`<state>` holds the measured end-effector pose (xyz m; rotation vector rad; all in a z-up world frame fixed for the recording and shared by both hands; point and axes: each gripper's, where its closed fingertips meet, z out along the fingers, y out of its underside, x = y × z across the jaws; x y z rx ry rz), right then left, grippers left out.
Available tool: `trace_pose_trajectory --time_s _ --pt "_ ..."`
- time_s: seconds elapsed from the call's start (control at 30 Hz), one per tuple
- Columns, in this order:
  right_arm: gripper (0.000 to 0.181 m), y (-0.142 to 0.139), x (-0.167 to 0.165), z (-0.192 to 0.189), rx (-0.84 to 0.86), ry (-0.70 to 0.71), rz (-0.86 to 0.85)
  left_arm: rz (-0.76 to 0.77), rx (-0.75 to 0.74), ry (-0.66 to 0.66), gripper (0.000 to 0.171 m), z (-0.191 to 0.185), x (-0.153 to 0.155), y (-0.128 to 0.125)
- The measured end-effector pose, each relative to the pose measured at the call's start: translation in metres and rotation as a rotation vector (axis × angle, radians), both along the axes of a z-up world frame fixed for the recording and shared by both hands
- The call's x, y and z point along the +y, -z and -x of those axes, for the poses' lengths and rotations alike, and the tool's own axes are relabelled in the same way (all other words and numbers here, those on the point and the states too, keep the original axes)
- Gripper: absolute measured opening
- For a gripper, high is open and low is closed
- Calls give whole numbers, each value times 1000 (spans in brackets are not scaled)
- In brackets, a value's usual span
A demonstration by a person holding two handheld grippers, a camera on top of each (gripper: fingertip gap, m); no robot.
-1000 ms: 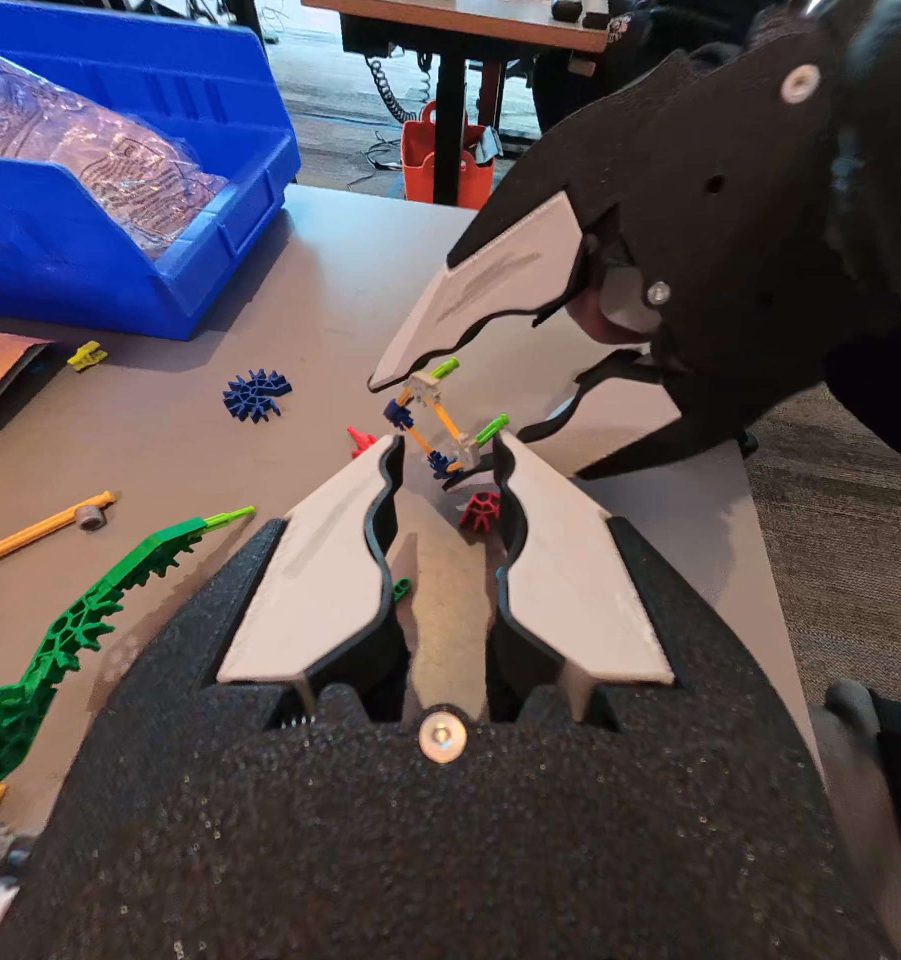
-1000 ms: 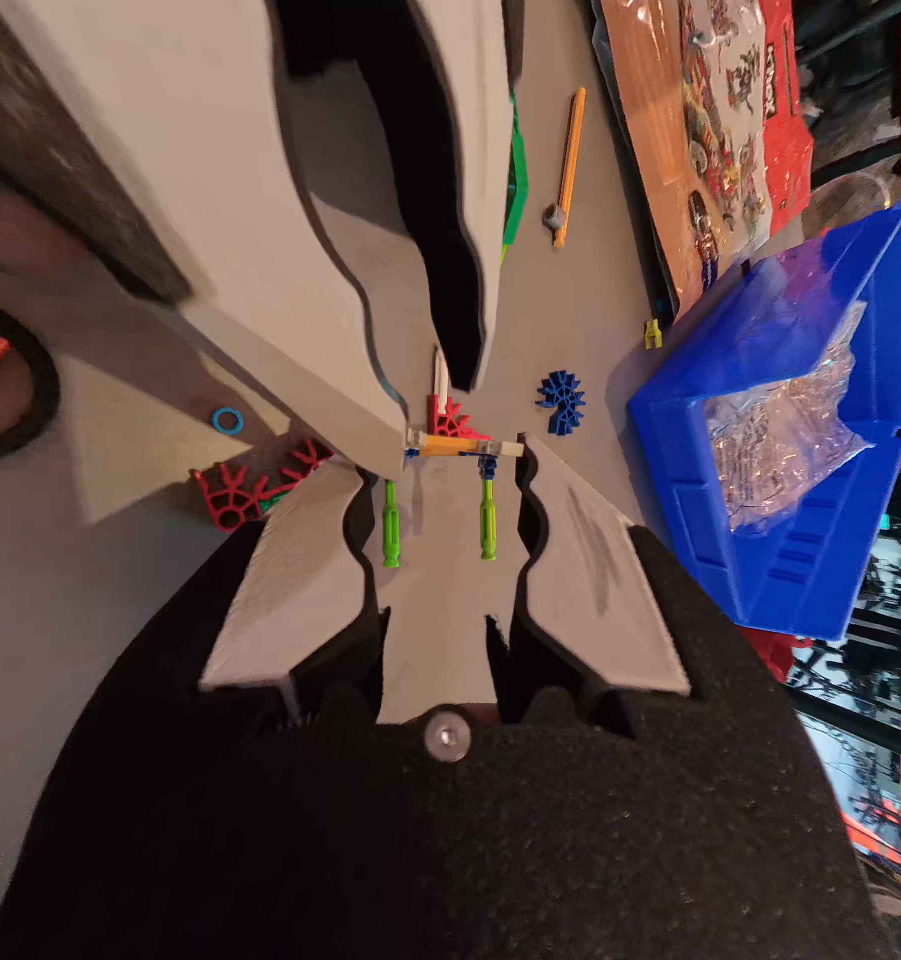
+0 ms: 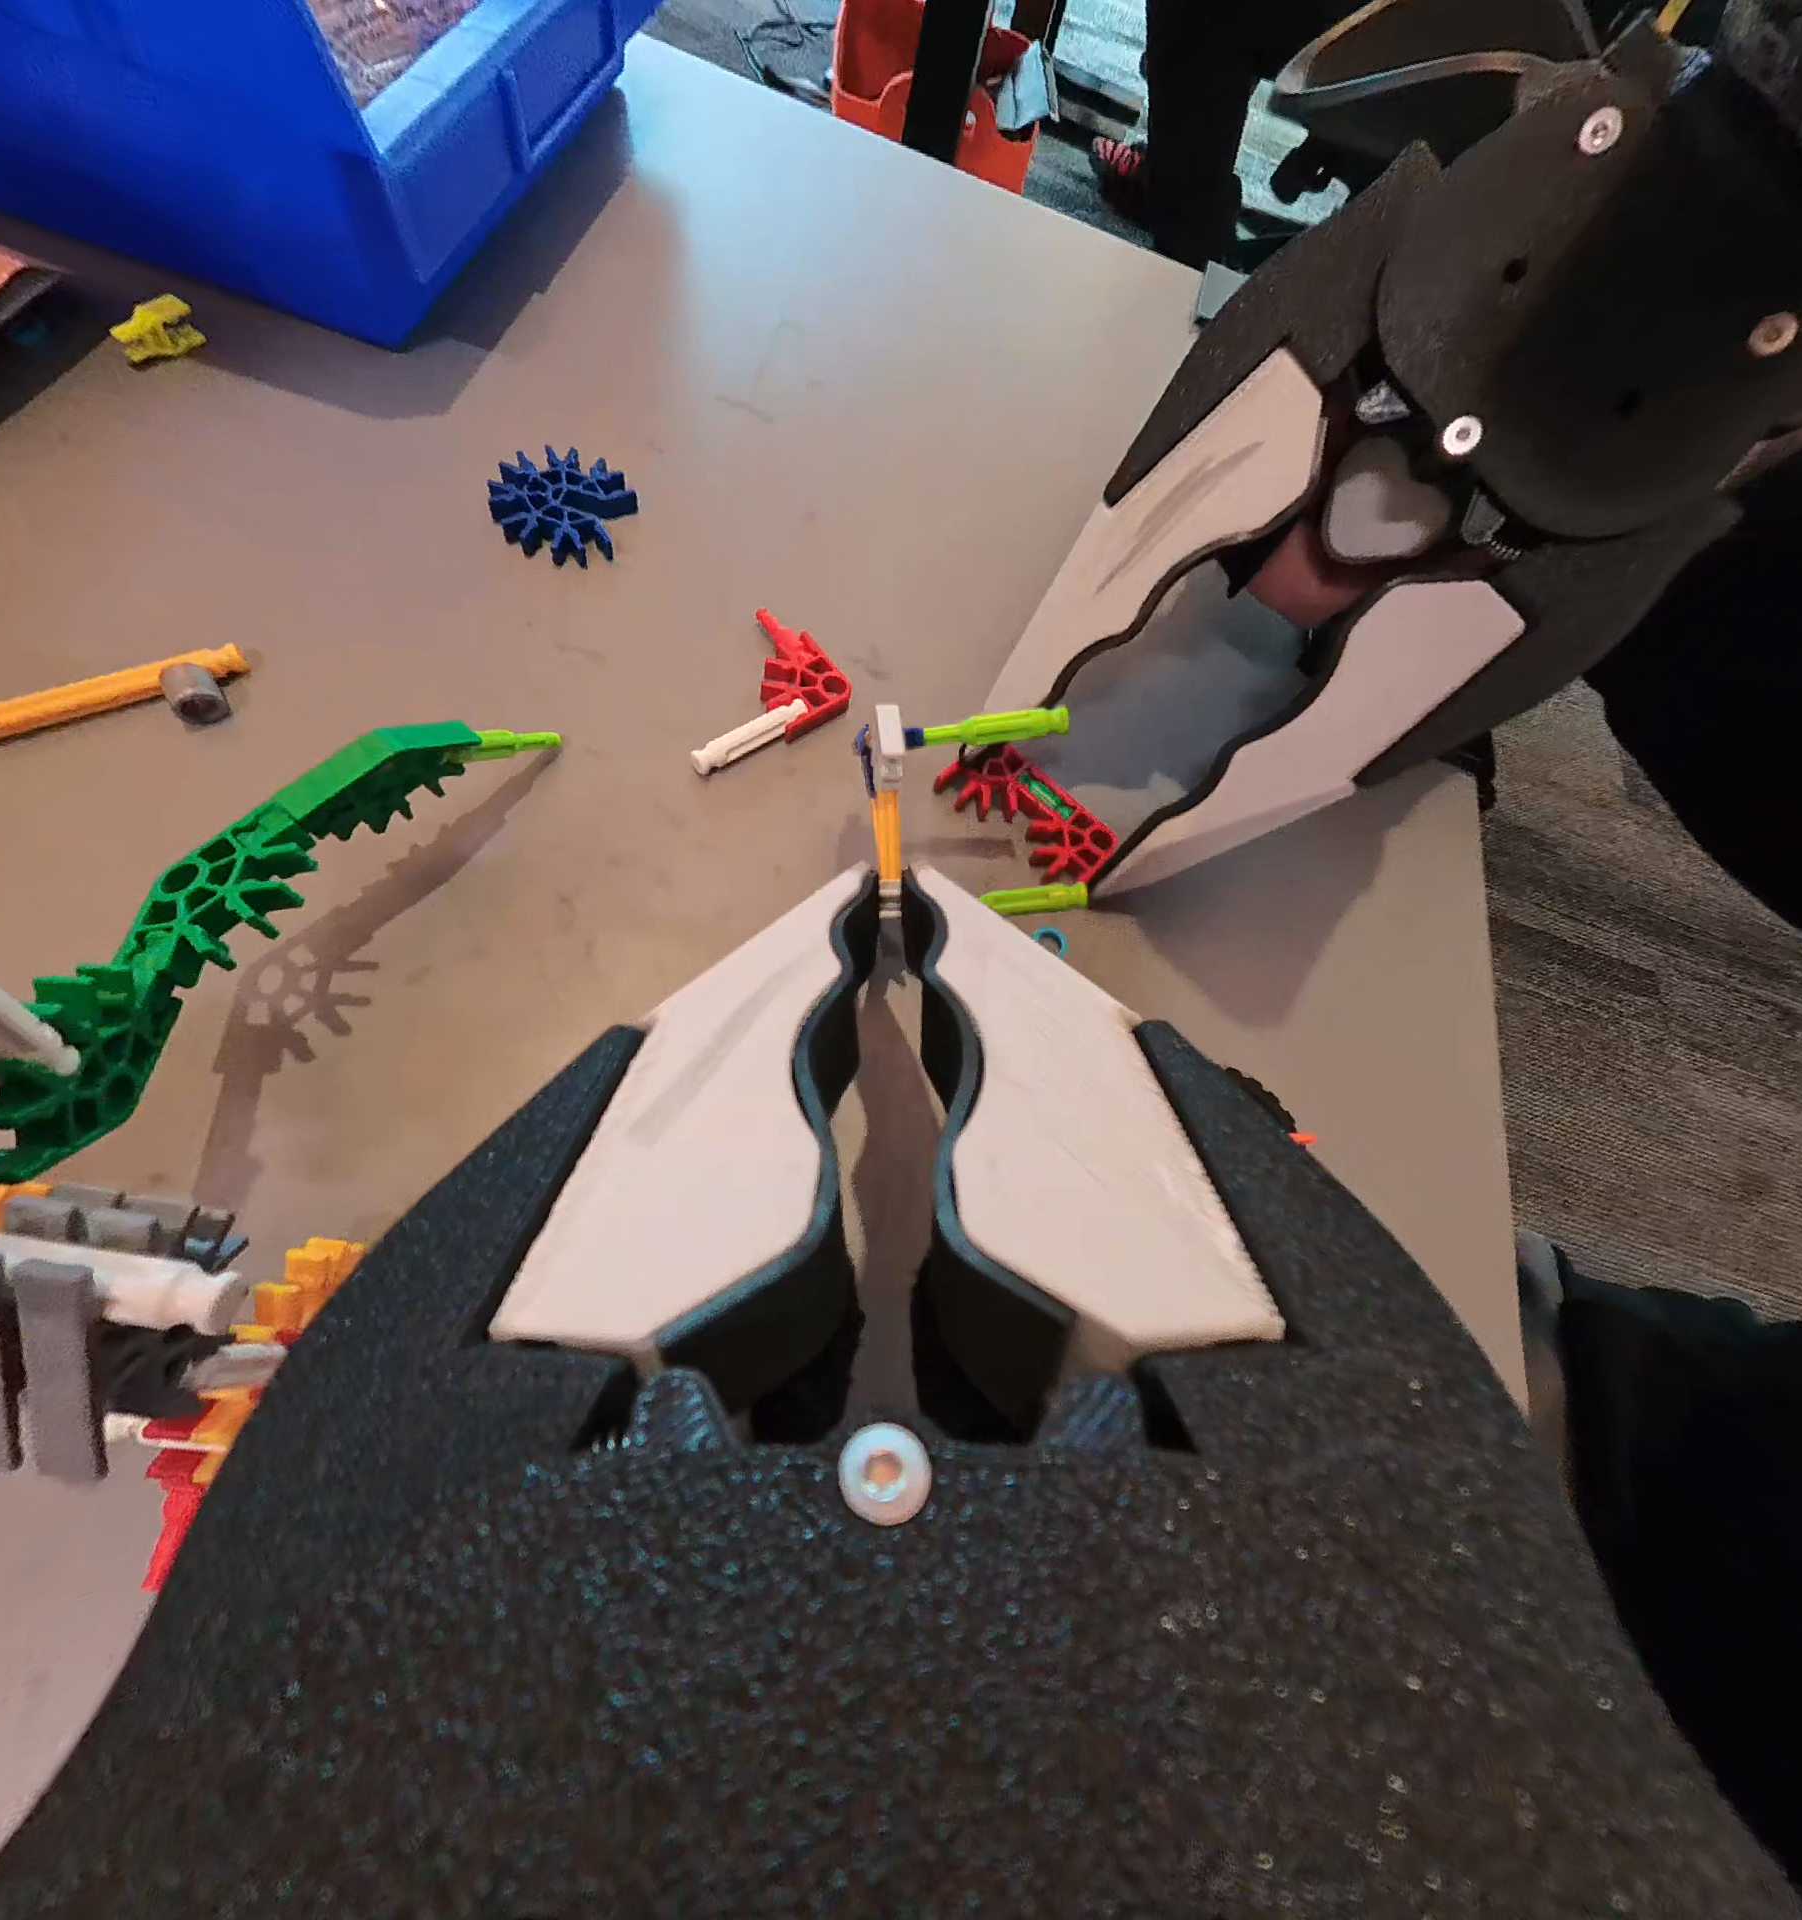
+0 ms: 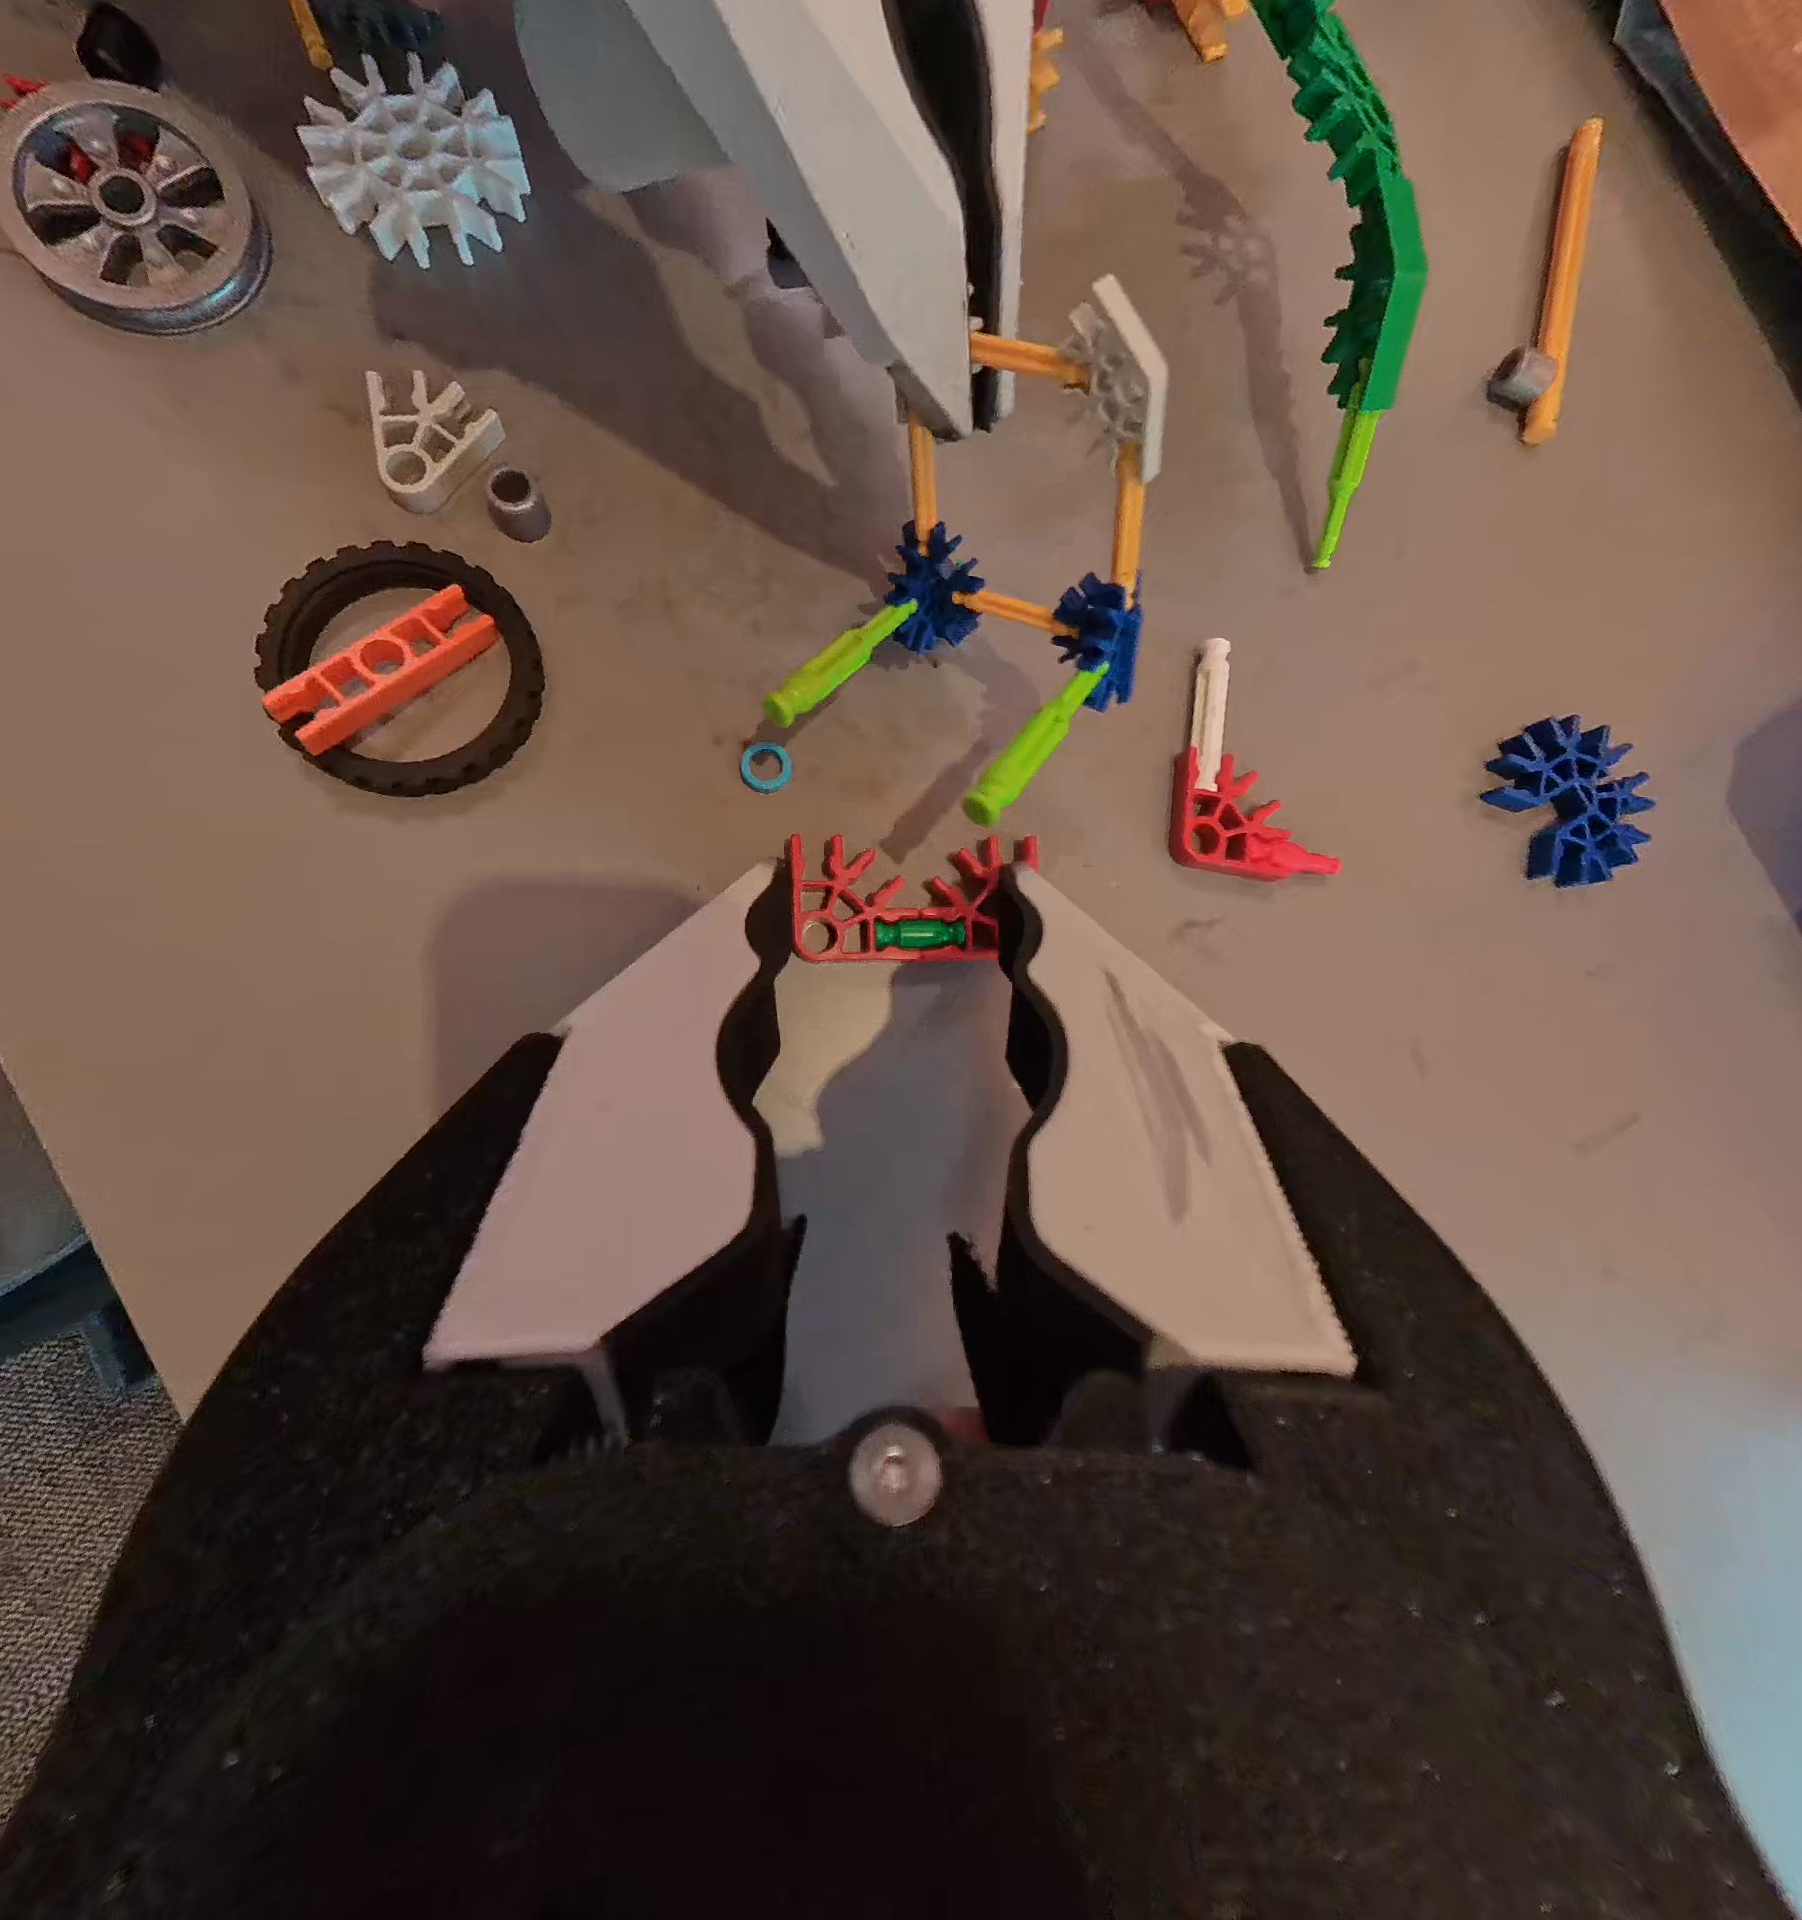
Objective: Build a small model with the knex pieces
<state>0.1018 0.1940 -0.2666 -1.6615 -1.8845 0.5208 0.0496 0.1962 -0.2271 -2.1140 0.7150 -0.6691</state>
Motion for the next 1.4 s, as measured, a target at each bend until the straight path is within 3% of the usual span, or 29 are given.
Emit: trace_pose_trajectory --time_s 0.13,0.17,0.23,0.27,0.4,0.5,0.77,0.9,1.27,1.4 --pt "28 -3 0 -10 25 23 -2 43 -17 7 2 -1 -3 5" --pt "33 -4 1 -13 34 37 -6 51 -19 6 2 -2 -3 5" --pt "65 -4 5 -18 29 65 -17 57 -4 9 2 -3 -2 6" --pt "67 -5 8 -20 30 73 -30 61 -7 9 2 -4 -1 6" --pt "65 -1 15 -22 -7 68 -23 77 6 17 2 -9 1 6" --pt "49 2 8 -15 0 9 51 100 0 18 2 -12 3 6" --pt "47 1 6 -21 19 29 39 197 -76 -3 2 -15 3 9" --pt "47 1 6 -28 16 38 16 233 -78 -51 19 -9 3 18" --pt "47 -13 15 -20 88 50 27 -15 211 -81 43 13 6 9" --pt "47 -20 21 -9 118 52 31 -153 253 31 47 -4 7 0"
